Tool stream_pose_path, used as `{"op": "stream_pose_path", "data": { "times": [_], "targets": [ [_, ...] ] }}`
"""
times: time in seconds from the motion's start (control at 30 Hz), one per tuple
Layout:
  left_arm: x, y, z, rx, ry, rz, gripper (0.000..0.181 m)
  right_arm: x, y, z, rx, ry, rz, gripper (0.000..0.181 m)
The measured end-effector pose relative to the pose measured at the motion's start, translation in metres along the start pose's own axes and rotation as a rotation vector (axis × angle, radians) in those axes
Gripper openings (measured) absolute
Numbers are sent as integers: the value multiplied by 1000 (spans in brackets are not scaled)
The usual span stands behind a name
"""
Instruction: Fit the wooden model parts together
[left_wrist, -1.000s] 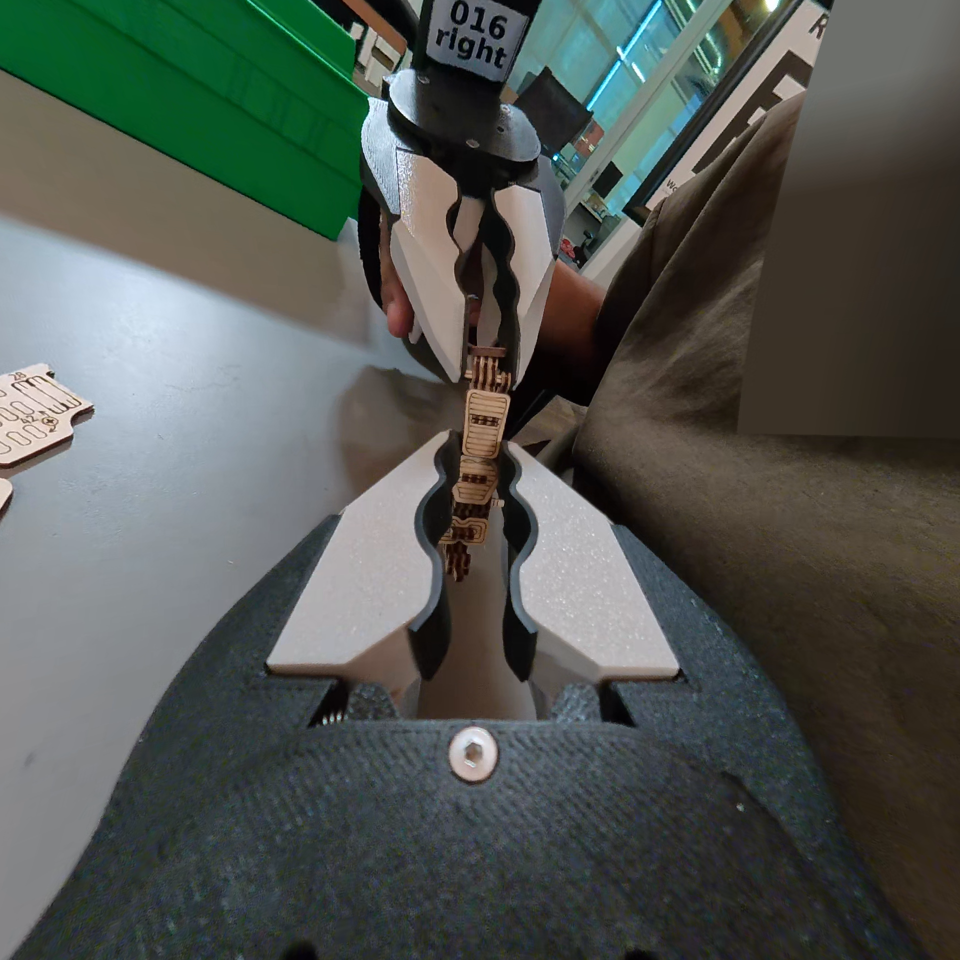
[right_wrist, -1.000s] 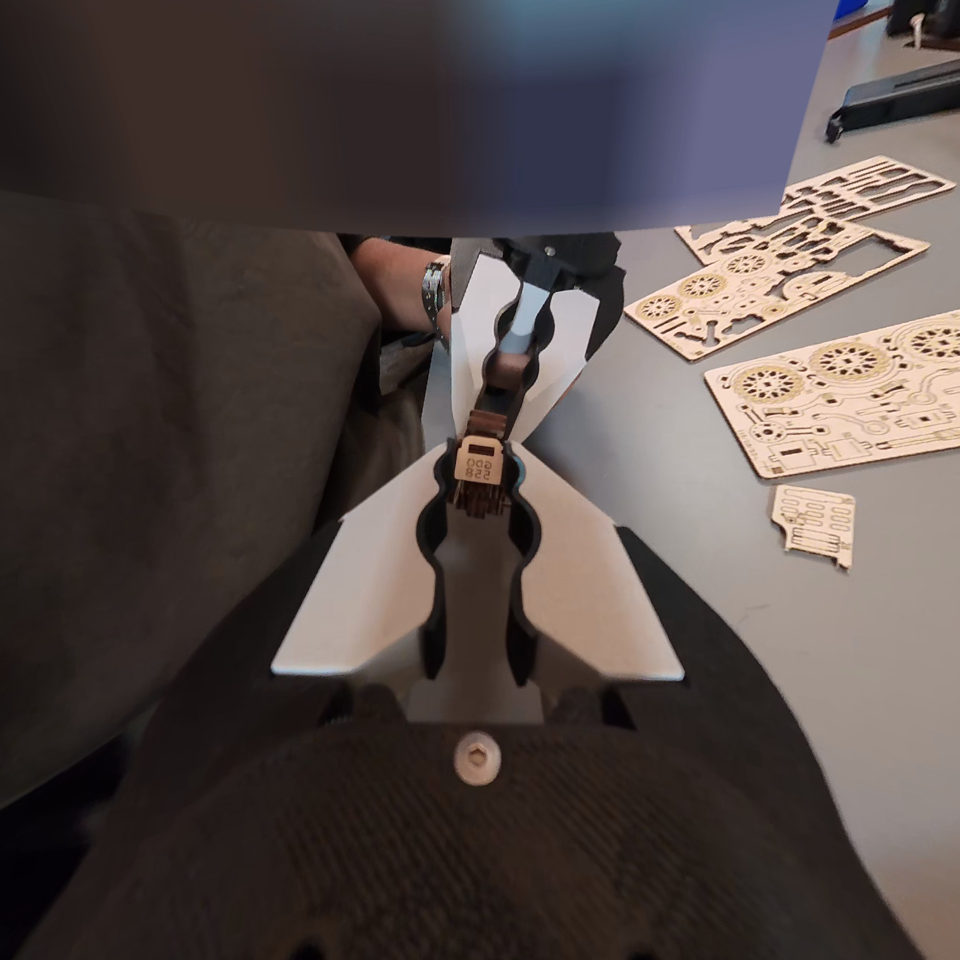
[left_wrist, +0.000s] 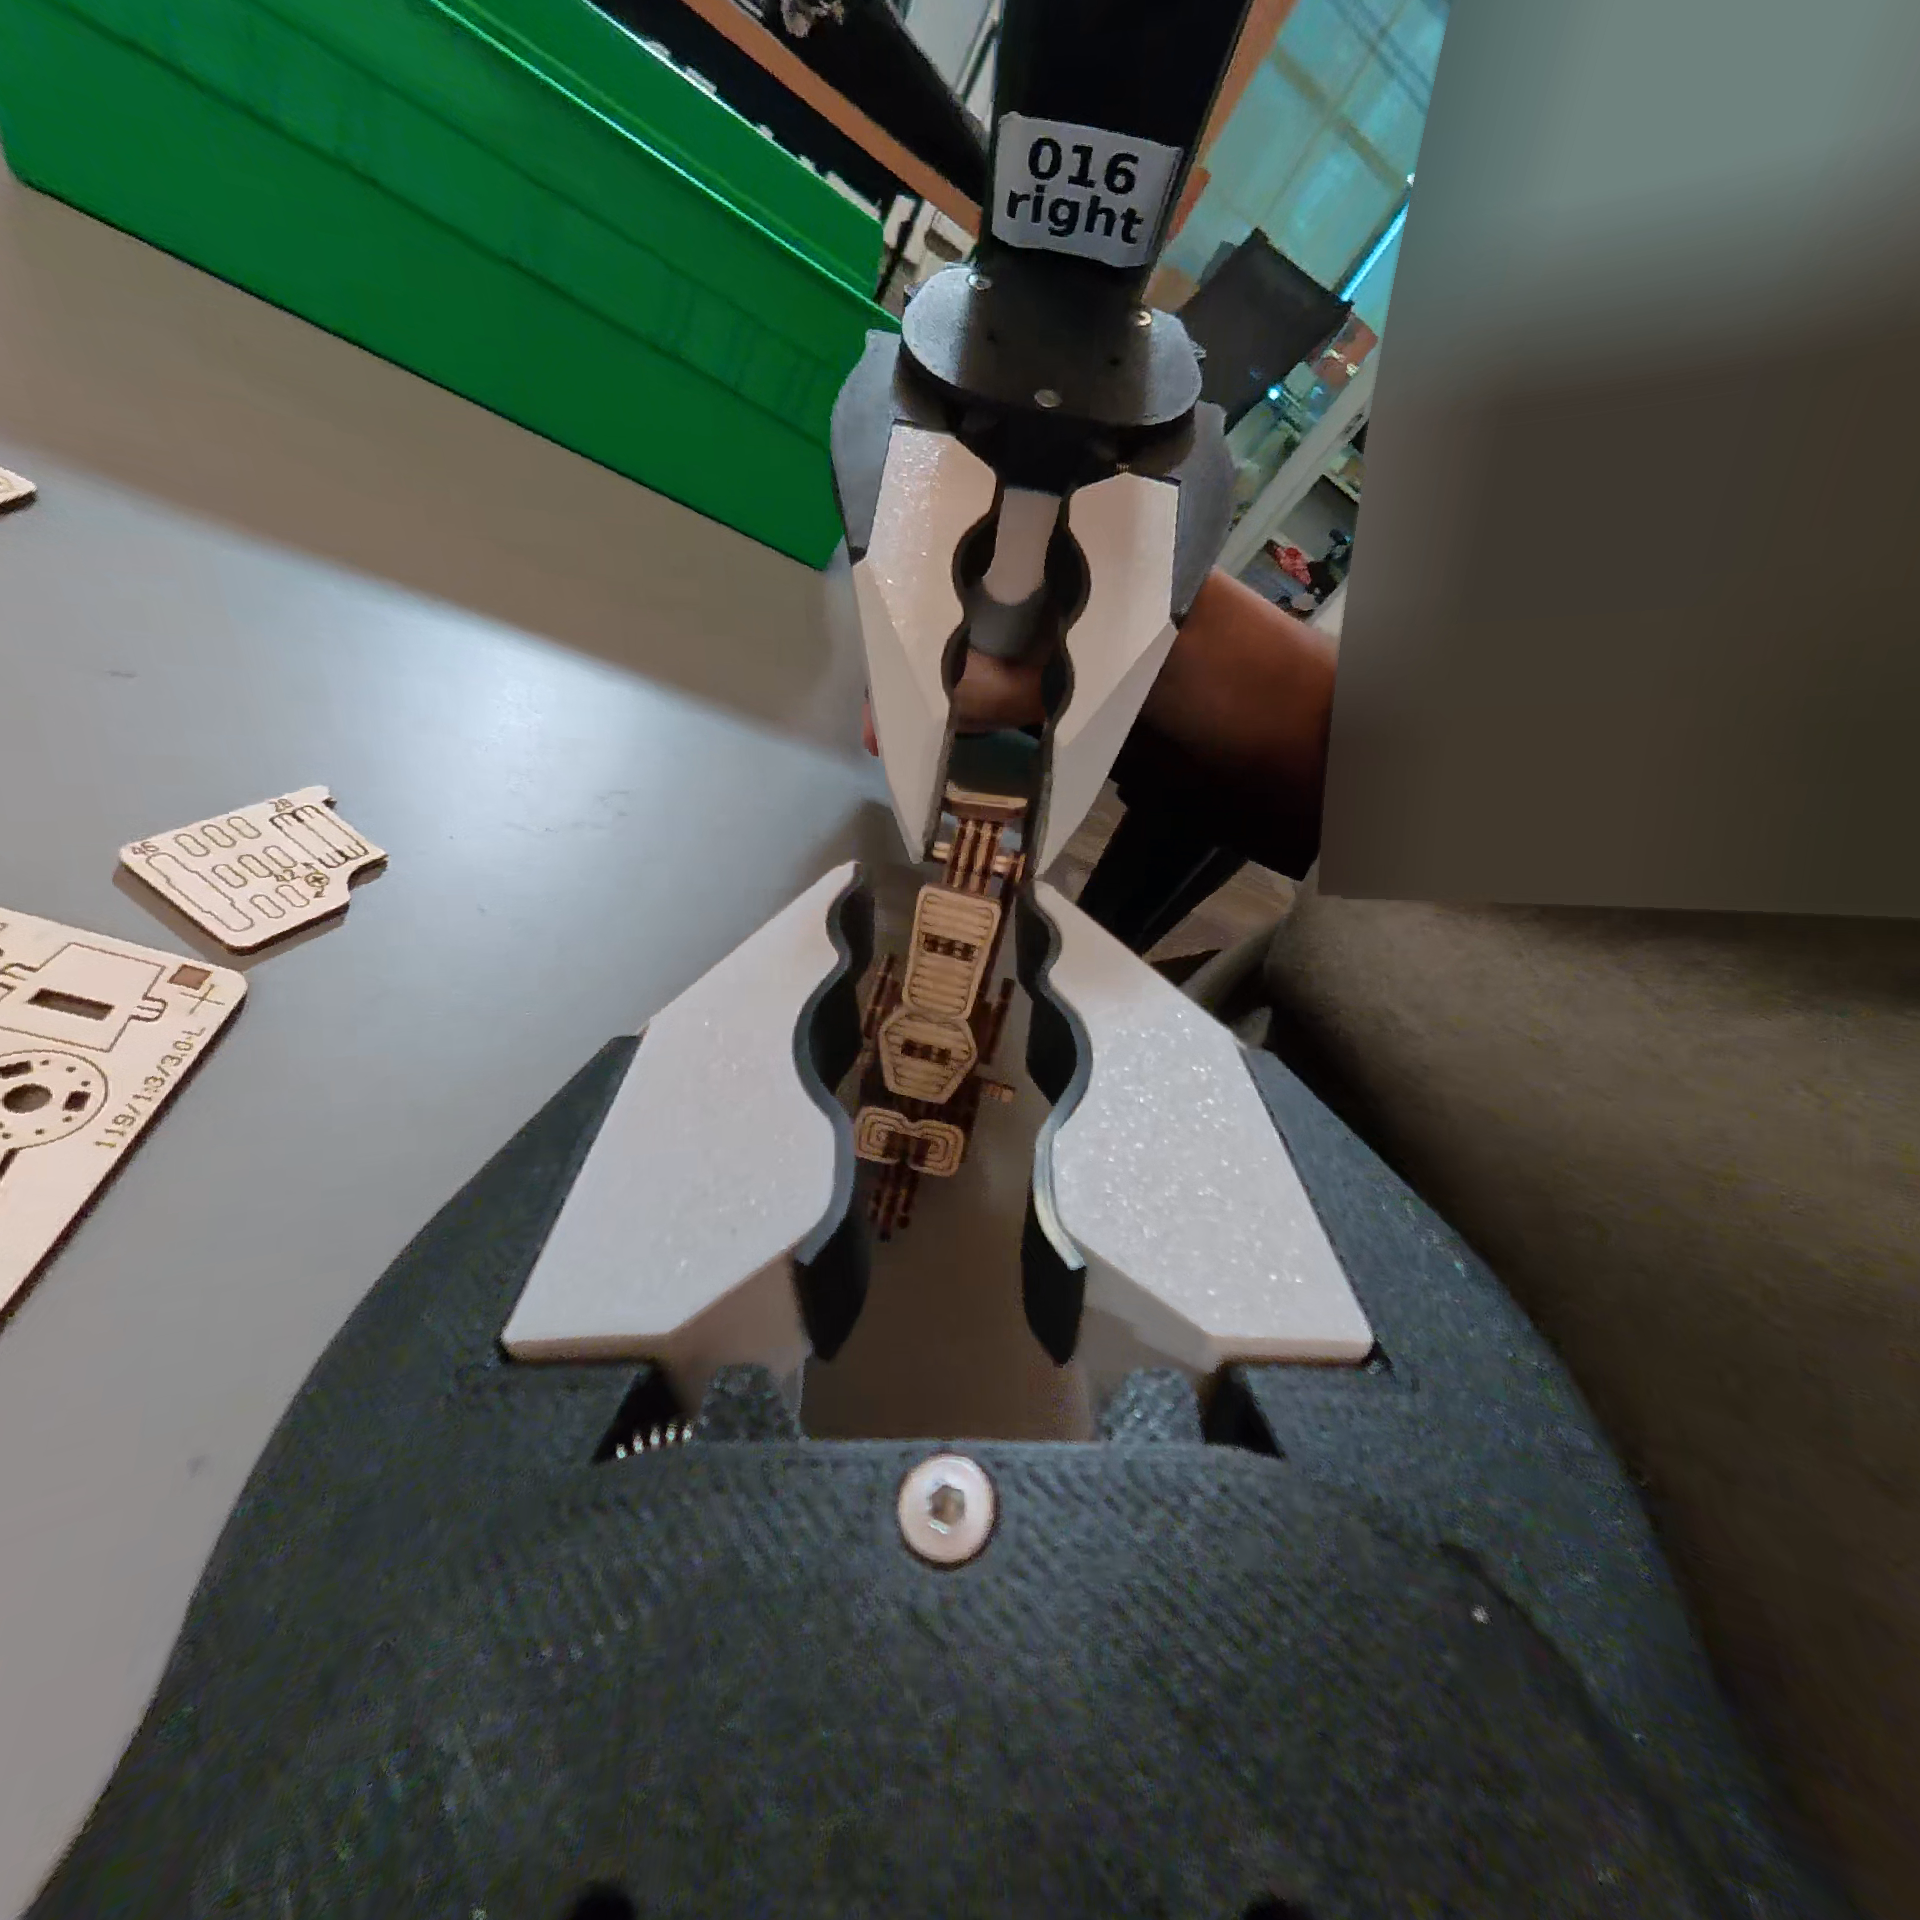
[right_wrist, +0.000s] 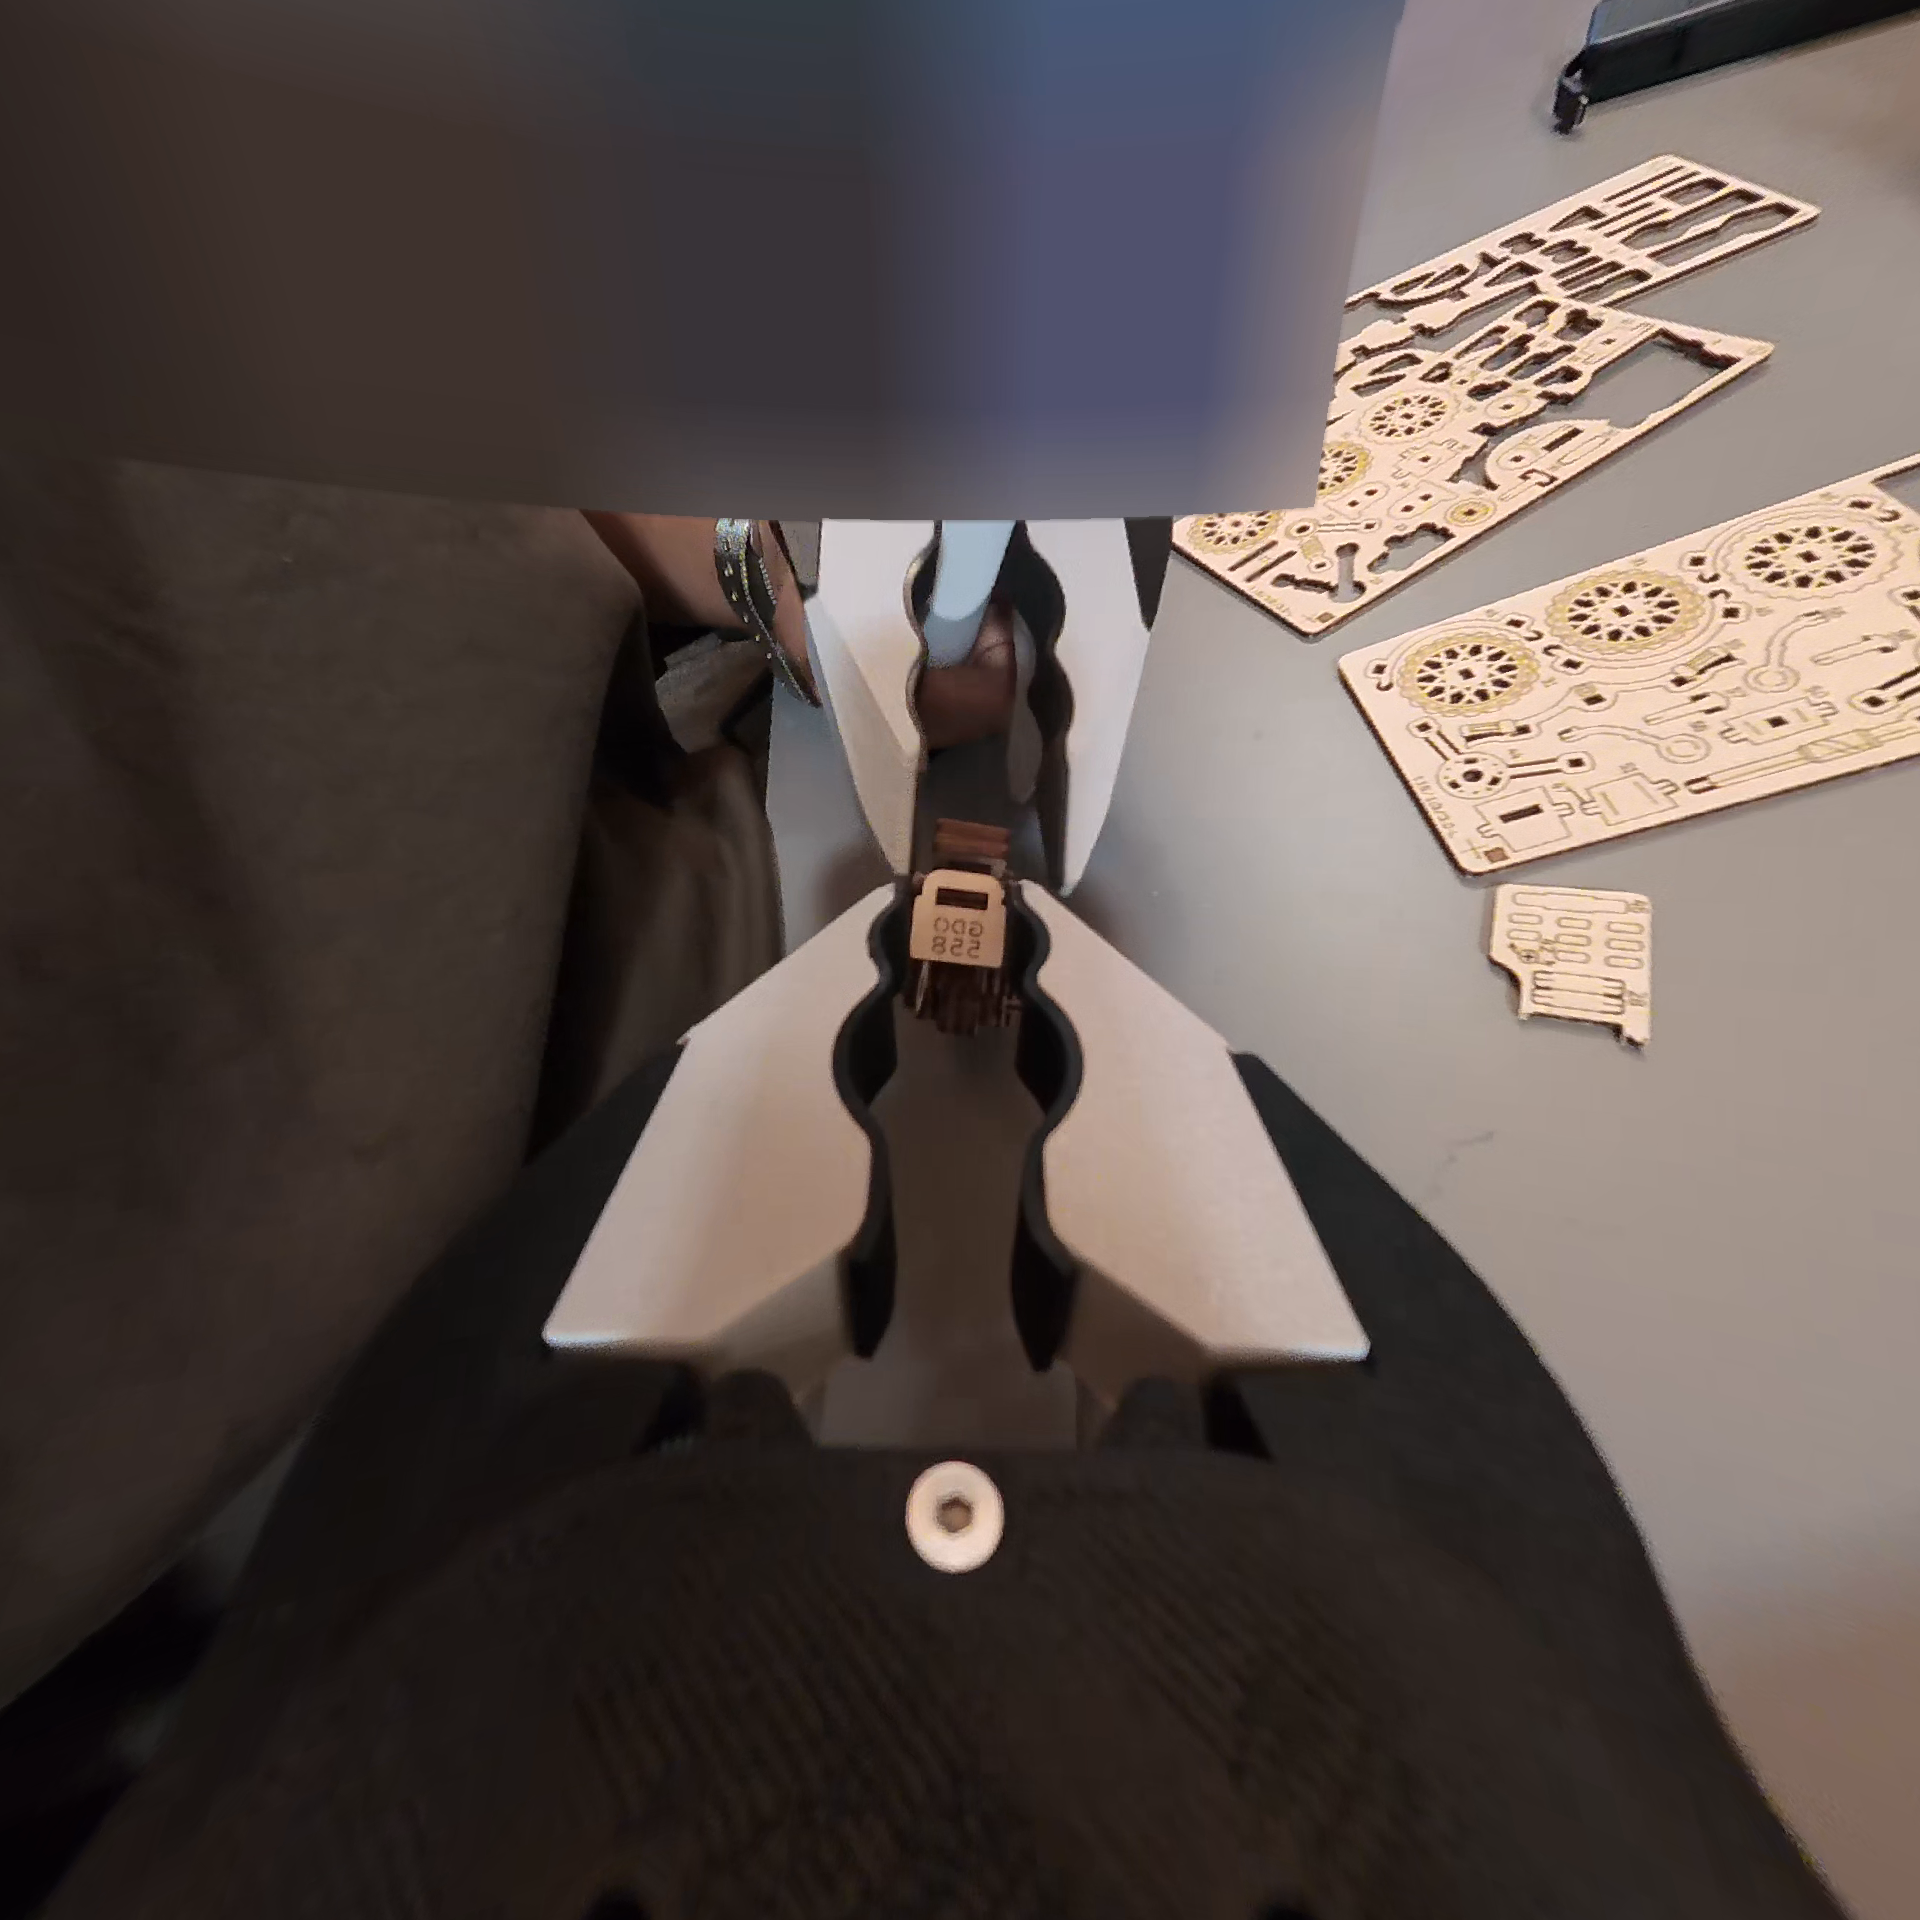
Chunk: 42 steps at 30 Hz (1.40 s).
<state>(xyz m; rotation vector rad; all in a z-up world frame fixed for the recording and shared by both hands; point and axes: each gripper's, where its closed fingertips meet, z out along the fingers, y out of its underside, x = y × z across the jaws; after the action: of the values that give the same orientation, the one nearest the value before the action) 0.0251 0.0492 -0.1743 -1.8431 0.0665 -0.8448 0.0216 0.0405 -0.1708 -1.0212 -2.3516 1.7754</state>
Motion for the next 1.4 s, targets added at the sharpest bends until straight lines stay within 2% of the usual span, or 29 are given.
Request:
{"op": "stream_pose_path", "data": {
  "times": [0.13, 0.57, 1.27, 1.4],
  "targets": [
    [3, 0, 0, 3, 16, 6, 17, 0, 0, 0, -2, 7, 6, 16],
    [8, -1, 1, 3, 72, -37, 15, -4, -1, 1, 12, -18, 0, 16],
    [8, 1, 2, -13, 43, 5, 13, -4, -1, 1, 1, -9, 21, 15],
    [6, 2, 1, -19, 30, 4, 13, -10, -2, 1, -7, -50, 46, 31]
  ]
}}
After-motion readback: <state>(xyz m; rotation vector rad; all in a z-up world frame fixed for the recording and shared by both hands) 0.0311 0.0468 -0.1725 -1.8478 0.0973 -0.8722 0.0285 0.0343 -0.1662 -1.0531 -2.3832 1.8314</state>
